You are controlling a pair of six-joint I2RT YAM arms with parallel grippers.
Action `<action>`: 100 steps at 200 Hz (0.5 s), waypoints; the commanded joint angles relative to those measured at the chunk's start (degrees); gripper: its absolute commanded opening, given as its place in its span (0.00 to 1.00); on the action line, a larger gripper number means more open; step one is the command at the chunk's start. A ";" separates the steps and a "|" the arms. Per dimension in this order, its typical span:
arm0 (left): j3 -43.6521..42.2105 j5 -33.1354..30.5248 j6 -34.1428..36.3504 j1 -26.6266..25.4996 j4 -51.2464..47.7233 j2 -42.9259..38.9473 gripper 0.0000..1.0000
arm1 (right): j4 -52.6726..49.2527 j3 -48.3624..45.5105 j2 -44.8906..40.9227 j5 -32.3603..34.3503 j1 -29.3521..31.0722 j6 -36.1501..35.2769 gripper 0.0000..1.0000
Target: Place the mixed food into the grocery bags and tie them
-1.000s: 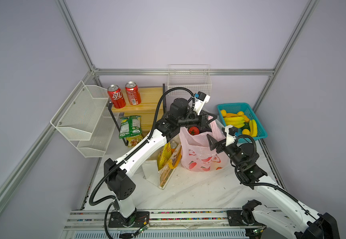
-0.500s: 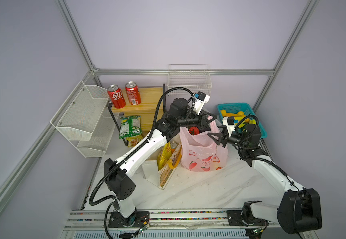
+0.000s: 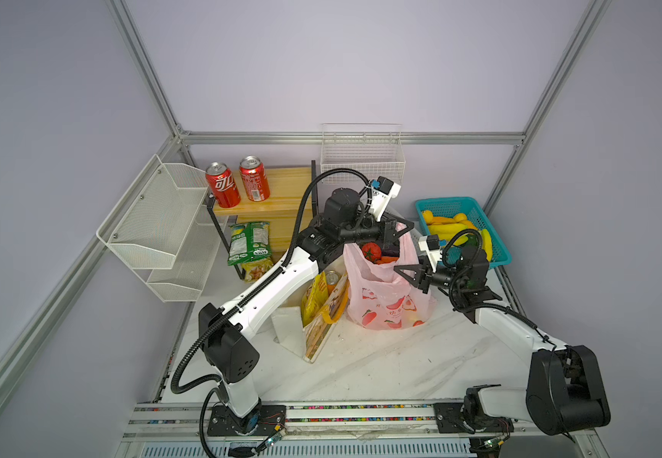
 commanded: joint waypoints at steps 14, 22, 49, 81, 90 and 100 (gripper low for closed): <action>-1.37 1.33 -0.78 0.48 3.24 -3.02 0.00 | 3.65 -0.72 -4.44 2.85 -0.29 2.34 0.53; -1.39 1.33 -0.78 0.48 3.24 -3.03 0.00 | 3.65 -0.24 -5.11 3.30 -0.29 2.49 0.59; -1.38 1.50 -0.87 0.48 3.28 -2.80 0.00 | 3.57 1.42 -6.07 3.56 -1.38 2.51 0.71; -1.27 1.68 -0.91 0.48 3.09 -2.71 0.00 | 3.72 3.89 -5.29 -0.58 -1.94 2.27 0.69; -1.16 1.68 -0.87 0.48 3.17 -2.73 0.00 | 3.72 4.50 -5.14 -1.45 -1.94 2.45 0.66; -1.14 1.66 -0.87 0.43 3.12 -2.66 0.00 | 3.64 5.08 -4.89 -2.02 -1.95 2.37 0.60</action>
